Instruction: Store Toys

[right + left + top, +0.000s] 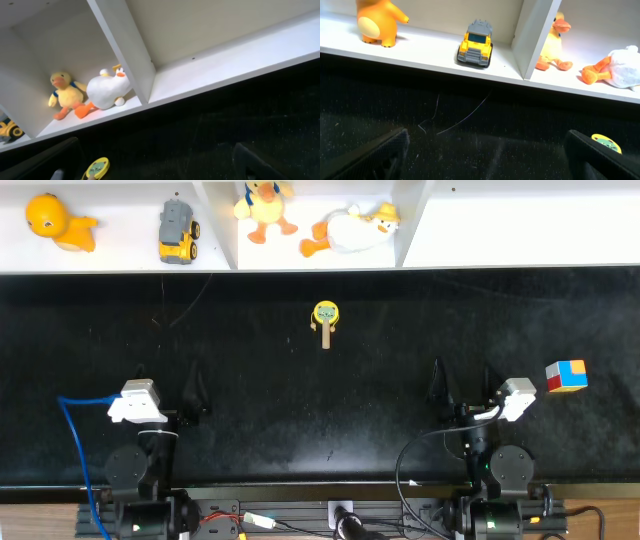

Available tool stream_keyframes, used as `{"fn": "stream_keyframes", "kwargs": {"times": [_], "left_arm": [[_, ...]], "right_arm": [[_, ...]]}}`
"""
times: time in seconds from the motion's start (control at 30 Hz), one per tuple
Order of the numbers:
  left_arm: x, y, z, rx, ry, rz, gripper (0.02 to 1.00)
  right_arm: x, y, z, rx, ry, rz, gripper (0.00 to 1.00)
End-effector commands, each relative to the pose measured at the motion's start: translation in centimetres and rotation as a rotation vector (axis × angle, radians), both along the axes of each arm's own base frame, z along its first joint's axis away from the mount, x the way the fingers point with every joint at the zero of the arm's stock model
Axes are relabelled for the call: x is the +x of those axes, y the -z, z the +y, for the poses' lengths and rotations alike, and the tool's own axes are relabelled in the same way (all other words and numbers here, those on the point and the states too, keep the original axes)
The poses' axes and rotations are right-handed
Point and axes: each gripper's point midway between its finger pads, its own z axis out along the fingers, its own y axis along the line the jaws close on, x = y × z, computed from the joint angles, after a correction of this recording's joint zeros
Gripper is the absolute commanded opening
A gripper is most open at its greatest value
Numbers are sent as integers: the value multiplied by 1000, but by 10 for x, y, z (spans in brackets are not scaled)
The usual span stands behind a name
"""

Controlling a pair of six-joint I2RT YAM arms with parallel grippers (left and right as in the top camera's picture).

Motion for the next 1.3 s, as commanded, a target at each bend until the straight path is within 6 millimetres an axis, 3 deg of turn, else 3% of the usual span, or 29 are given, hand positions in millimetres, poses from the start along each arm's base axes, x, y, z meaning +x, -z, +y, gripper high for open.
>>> {"fn": "stream_keyframes", "kwargs": {"times": [0.03, 0.9, 1.07, 1.3], "left_arm": [[0, 0, 0, -21, -3, -6, 998], [0, 0, 0, -21, -3, -6, 996], [0, 0, 0, -21, -3, -6, 998], [0, 0, 0, -21, -3, -6, 998]], "right_arm": [[0, 4, 1, 0, -2, 1, 993], [0, 4, 3, 2, -12, 1, 996], [0, 3, 5, 133, -24, 18, 996], [-16, -3, 55, 163, -332, 22, 998]]}}
